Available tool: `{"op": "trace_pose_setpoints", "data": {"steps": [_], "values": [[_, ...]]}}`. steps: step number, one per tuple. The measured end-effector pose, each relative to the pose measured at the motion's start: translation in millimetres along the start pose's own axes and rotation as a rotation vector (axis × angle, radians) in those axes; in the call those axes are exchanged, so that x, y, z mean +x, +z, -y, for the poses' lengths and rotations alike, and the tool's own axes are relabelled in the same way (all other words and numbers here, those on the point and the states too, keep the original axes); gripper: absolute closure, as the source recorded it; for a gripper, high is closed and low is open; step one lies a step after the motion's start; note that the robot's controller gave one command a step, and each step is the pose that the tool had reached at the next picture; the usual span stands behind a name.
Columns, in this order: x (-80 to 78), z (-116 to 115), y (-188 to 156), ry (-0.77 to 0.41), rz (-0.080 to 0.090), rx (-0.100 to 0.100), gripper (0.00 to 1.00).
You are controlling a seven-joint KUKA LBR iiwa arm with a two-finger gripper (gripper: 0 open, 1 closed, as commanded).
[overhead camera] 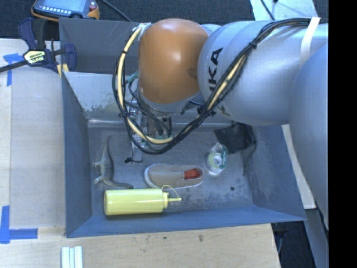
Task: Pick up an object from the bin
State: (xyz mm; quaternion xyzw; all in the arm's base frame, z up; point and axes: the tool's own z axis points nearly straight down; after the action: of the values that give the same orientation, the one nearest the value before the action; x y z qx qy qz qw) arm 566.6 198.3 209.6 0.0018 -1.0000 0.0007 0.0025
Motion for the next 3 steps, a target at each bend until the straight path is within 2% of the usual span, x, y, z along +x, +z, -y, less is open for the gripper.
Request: {"op": "trace_pose_setpoints", "data": {"steps": [1,2,3], "values": [[-1.4,1,-5,0.004,0.008,-0.003,0.00],[46.4,24,77,-0.014,0.010,-0.003,0.00],[72.5,44,77,-0.123,0.006,-0.001,0.00]]}}
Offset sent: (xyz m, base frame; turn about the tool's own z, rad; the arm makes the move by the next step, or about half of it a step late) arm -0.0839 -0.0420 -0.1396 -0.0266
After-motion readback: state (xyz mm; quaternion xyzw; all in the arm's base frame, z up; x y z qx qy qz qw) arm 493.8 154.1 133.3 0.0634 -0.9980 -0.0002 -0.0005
